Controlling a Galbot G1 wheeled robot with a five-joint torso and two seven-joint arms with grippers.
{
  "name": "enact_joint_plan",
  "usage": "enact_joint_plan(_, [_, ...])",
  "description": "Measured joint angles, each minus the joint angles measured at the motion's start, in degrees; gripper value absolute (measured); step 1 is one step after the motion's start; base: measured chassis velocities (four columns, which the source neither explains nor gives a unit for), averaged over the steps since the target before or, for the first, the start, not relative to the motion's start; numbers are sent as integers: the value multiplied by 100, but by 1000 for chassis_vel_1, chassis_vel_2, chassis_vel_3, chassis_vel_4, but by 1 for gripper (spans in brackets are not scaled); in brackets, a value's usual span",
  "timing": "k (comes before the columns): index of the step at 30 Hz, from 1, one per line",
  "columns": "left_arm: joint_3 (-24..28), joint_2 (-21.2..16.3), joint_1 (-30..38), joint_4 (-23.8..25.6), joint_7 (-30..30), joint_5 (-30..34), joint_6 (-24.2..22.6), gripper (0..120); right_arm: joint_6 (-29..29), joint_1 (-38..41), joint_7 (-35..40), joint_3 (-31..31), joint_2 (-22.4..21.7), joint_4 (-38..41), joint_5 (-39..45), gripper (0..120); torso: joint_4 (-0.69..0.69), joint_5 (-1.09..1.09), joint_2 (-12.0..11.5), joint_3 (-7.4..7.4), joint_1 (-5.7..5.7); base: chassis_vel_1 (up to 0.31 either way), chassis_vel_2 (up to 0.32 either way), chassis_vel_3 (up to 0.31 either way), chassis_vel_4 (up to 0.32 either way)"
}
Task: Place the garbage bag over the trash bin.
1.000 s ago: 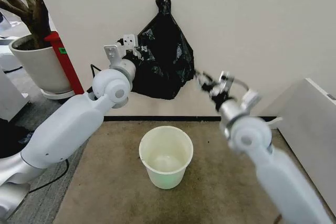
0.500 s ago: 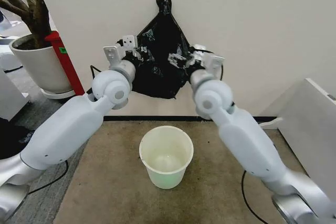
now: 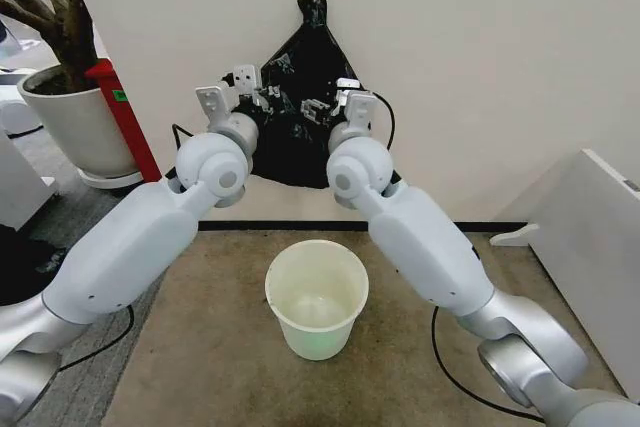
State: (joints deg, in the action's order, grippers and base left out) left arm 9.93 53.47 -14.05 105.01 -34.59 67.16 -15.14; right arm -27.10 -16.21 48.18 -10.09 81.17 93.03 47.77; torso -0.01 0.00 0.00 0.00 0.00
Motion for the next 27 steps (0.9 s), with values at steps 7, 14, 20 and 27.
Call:
enact_joint_plan(7, [-29,0,-20,15,40,-7,23,0,-4,0,4,-20,125,-356,-269,100,1,0,0,0,0,0,0,0,0])
enact_joint_plan(14, [-56,5,-31,23,59,-10,29,0,21,-23,-23,1,83,-490,-499,80,0,1,0,0,0,0,0,0,0])
enact_joint_plan(20, [-71,-1,-83,58,62,-15,39,0,76,-27,-41,9,76,-494,-514,58,1,0,0,0,0,0,0,0,0])
enact_joint_plan(27, [-160,-100,-189,135,71,-15,62,0,120,-40,-60,26,58,-495,-522,36,1,1,0,0,0,0,0,0,0])
